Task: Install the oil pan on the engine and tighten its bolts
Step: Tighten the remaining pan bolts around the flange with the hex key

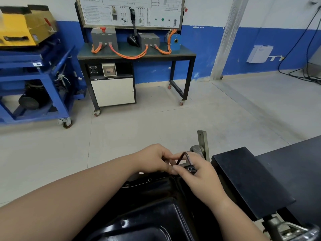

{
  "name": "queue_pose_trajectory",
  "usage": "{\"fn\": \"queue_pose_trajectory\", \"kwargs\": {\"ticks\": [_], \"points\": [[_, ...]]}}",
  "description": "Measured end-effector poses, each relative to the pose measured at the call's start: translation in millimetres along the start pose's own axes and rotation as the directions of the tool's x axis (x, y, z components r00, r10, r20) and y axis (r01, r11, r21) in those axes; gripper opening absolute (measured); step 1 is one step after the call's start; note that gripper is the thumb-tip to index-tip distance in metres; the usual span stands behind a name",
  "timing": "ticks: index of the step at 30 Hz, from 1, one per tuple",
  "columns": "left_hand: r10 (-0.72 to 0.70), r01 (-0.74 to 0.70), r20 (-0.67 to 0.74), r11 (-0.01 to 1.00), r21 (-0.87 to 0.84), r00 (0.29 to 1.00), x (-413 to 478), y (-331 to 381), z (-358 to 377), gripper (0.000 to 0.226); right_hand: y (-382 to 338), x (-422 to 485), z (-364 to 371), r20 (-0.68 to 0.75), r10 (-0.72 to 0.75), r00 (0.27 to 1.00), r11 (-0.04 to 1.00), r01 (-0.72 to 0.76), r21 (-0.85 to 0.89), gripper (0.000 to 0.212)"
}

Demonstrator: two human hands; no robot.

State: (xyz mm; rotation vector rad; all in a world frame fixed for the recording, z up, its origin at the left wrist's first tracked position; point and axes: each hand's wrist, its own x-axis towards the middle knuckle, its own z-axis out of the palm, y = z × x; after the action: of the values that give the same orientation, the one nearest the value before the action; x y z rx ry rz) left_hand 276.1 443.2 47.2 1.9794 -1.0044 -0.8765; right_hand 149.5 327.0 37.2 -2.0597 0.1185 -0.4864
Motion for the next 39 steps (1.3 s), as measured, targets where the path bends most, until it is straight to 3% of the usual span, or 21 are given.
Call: {"fn": "queue_pose_trajectory", "kwargs": {"ticks": [4,9,13,17,24,30,34,37,39], "points": [[0.015,-0.015,0.021,1.0,0.017,1.0,-1.1,-0.5,-0.5,0.022,0.4,-0.3,-4.3,0.017,-0.001,1.0,1.0,0.001,-0.004,0.04],[0.027,-0.028,0.024,0.999,0.046,0.999,-1.6,-0.4,-0.8,0.017,0.5,1.8,-1.1,-0.076,0.1,0.992,0.995,-0.098,0.026,0.015],[0.023,-0.023,0.001,0.998,0.058,1.0,-0.6,0.6,0.2,0.014,-0.9,1.6,4.4,-0.14,0.103,0.985,0.995,-0.103,0.003,0.026],[0.034,-0.034,0.003,0.998,0.056,0.999,-0.8,0.5,0.6,0.019,-2.0,-0.2,2.6,-0.075,0.07,0.995,0.998,-0.07,0.006,0.012],[0.045,-0.045,0.011,0.998,0.048,0.999,-0.5,-0.6,-1.3,0.034,-5.6,0.3,-3.5,0.02,0.069,0.997,0.993,-0.07,0.094,0.037],[0.036,-0.036,-0.002,0.999,0.04,0.999,-0.8,-1.7,-1.4,0.02,-6.9,3.7,-1.0,-0.114,0.119,0.986,0.992,-0.113,0.065,0.013],[0.053,-0.052,-0.019,0.998,0.031,0.998,-0.2,1.5,3.2,0.023,-5.3,5.3,1.6,-0.128,0.077,0.989,0.995,-0.084,-0.048,0.022],[0.061,-0.058,-0.043,0.996,0.073,0.997,1.4,2.6,3.3,0.035,-4.4,3.1,0.7,-0.048,0.058,0.997,0.998,-0.059,-0.01,0.011],[0.058,-0.055,-0.038,0.996,0.067,0.998,2.1,1.6,2.2,0.037,-2.8,-0.4,-2.2,0.009,0.018,1.0,1.0,-0.018,-0.01,0.023]]}}
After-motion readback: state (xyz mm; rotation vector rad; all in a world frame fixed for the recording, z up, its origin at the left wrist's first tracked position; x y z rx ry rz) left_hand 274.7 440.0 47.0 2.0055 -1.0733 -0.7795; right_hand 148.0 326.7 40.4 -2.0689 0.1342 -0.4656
